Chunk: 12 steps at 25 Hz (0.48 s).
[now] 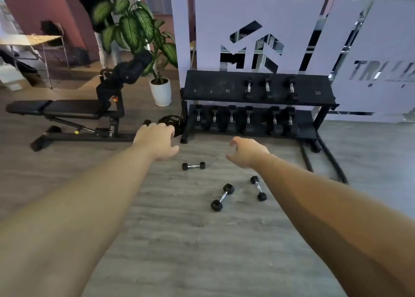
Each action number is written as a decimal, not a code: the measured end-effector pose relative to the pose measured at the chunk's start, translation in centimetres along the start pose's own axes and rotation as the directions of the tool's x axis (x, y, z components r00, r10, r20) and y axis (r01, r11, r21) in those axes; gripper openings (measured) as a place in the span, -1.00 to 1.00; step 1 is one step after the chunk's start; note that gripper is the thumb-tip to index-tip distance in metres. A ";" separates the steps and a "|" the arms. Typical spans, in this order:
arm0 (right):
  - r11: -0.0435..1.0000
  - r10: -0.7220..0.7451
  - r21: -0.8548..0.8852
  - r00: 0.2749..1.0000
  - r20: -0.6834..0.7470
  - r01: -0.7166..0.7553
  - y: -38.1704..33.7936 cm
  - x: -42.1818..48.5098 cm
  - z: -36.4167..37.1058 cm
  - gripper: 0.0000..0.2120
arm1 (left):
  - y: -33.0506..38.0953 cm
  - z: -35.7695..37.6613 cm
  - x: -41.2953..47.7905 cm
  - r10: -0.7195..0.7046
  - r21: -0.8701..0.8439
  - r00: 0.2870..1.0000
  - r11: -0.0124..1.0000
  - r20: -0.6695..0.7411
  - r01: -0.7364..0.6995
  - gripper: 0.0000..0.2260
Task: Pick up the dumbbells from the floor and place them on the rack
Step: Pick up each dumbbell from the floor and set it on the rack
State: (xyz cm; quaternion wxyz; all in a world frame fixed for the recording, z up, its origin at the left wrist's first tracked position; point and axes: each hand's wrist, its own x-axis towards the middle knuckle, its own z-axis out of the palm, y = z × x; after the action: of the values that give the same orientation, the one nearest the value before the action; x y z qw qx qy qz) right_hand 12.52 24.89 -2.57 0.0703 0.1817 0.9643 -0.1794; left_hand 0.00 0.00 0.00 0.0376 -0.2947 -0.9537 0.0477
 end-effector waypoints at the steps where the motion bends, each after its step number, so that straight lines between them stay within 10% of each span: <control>1: 1.000 0.018 0.001 1.000 0.006 -0.018 -0.5 1.2 0.1 -0.45 | -1.1 0.0 1.4 -0.005 0.006 1.000 1.000 0.007 0.005 -0.54; 12: 0.998 0.019 -0.058 0.994 0.108 -0.013 -3.1 19.7 0.4 -0.45 | -5.6 5.3 17.2 0.002 -0.043 0.997 0.999 0.083 0.001 -0.52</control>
State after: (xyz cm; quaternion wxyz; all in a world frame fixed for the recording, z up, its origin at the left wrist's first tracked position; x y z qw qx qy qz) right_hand -6.82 28.46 -5.87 0.1292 0.1775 0.9623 -0.1608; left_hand -17.81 4.79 -3.87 -0.0086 -0.2934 -0.9551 0.0393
